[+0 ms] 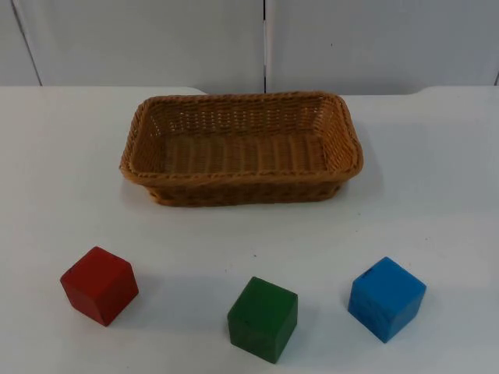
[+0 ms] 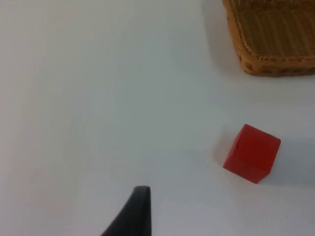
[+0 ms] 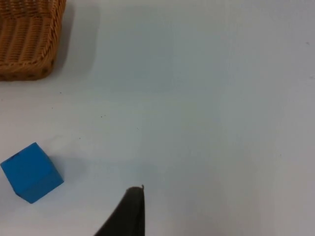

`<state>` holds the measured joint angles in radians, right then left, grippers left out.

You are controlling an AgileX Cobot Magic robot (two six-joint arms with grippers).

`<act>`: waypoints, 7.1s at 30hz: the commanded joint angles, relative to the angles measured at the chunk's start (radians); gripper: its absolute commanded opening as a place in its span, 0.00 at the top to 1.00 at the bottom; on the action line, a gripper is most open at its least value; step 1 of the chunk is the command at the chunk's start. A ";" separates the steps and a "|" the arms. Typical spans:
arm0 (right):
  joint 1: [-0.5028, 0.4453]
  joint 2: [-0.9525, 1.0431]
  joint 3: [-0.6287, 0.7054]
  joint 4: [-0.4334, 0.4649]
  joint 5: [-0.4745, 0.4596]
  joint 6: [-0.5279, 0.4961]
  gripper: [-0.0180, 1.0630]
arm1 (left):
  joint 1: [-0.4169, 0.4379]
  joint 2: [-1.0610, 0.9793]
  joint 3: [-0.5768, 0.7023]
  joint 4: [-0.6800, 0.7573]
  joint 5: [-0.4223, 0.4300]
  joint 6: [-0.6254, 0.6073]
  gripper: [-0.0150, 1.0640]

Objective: Pick up one cube with each hand and place exactly two cubes into the same basket, leaving the remaining cube outside.

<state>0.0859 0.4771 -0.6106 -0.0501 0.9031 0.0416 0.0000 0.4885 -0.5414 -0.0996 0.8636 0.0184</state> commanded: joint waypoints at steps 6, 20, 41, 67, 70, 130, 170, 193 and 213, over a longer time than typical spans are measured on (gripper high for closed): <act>-0.004 0.103 -0.066 0.010 -0.050 -0.009 0.01 | 0.002 0.098 -0.005 -0.016 -0.073 0.028 0.01; -0.004 0.333 -0.107 0.064 -0.132 -0.113 0.01 | 0.002 0.257 -0.005 -0.127 -0.150 0.155 0.01; -0.004 0.442 -0.119 0.308 -0.166 -0.334 0.01 | 0.002 0.501 -0.164 -0.181 -0.155 0.265 0.01; 0.349 0.711 -0.337 0.386 -0.205 -0.458 0.01 | 0.000 0.762 -0.192 -0.477 -0.175 0.658 0.01; 0.421 0.778 -0.351 0.367 -0.212 -0.458 0.01 | 0.000 0.781 -0.192 -0.480 -0.175 0.672 0.01; 0.764 1.363 -0.407 0.211 -0.526 -0.461 0.01 | -0.083 1.232 -0.192 -0.500 -0.440 0.847 0.01; 0.764 1.539 -0.434 0.219 -0.643 -0.461 0.01 | -0.083 1.397 -0.192 -0.690 -0.487 1.031 0.01; 0.764 1.554 -0.434 0.221 -0.648 -0.461 0.31 | -0.083 1.397 -0.192 -0.862 -0.529 1.181 0.04; 0.764 1.286 -0.441 0.211 -0.564 -0.461 0.98 | -0.083 1.197 -0.192 -0.860 -0.405 1.144 0.99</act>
<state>0.8426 1.8295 -1.0452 0.1656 0.3421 -0.4144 -0.0774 1.7570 -0.7306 -0.9456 0.4343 1.1717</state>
